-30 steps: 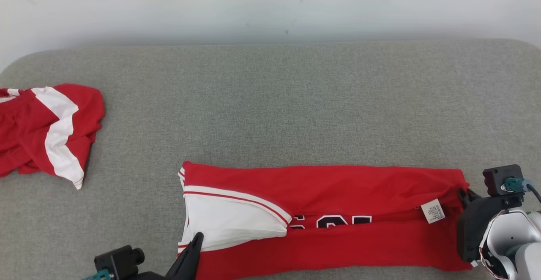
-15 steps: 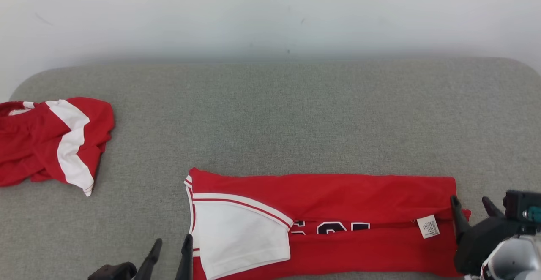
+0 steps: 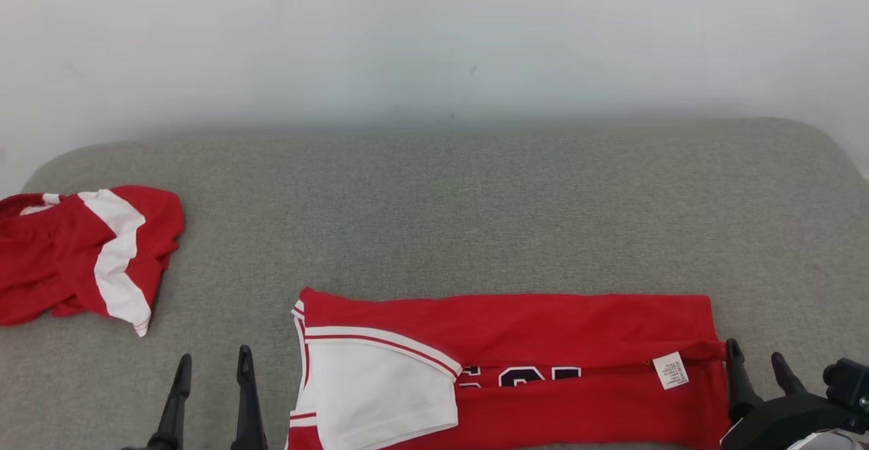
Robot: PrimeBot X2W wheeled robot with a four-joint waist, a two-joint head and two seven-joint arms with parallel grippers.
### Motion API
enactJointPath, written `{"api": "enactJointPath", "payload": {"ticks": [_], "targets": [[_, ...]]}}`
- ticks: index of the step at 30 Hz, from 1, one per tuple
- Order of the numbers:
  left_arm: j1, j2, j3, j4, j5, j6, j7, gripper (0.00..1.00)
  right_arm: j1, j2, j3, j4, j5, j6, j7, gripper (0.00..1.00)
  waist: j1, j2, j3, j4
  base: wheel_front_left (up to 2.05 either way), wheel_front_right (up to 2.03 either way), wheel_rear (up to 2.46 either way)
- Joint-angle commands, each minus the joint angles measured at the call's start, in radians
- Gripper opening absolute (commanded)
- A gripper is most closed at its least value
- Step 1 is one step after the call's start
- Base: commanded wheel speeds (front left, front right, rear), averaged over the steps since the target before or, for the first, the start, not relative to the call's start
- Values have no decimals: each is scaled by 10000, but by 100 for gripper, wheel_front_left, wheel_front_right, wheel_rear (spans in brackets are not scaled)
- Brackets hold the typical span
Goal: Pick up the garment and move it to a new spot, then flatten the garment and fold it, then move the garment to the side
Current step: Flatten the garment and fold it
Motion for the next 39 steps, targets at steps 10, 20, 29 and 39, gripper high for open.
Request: {"api": "enactJointPath", "payload": {"ticks": [10,20,29,39], "targets": [[896,-1244,1230,396,1523,-1264,-27,100,-721,38,-564,838,-276,-18,640,100,1,0,-143,-159,0,0,0],[603,-1588,1707,798,1965,-1827,-28,100,-2000,36,-1216,1290,-1420,-18,2555,100,1,0,225,122,0,0,0],[373,-1743,1917,989,2093,-2082,-29,100,-2202,32,-1045,1720,-2459,-18,3986,100,1,0,595,334,0,0,0],[233,-1866,2058,1167,2076,-2232,-29,100,-1840,43,-821,1796,-2392,-18,4974,100,1,0,764,386,0,0,0]]}}
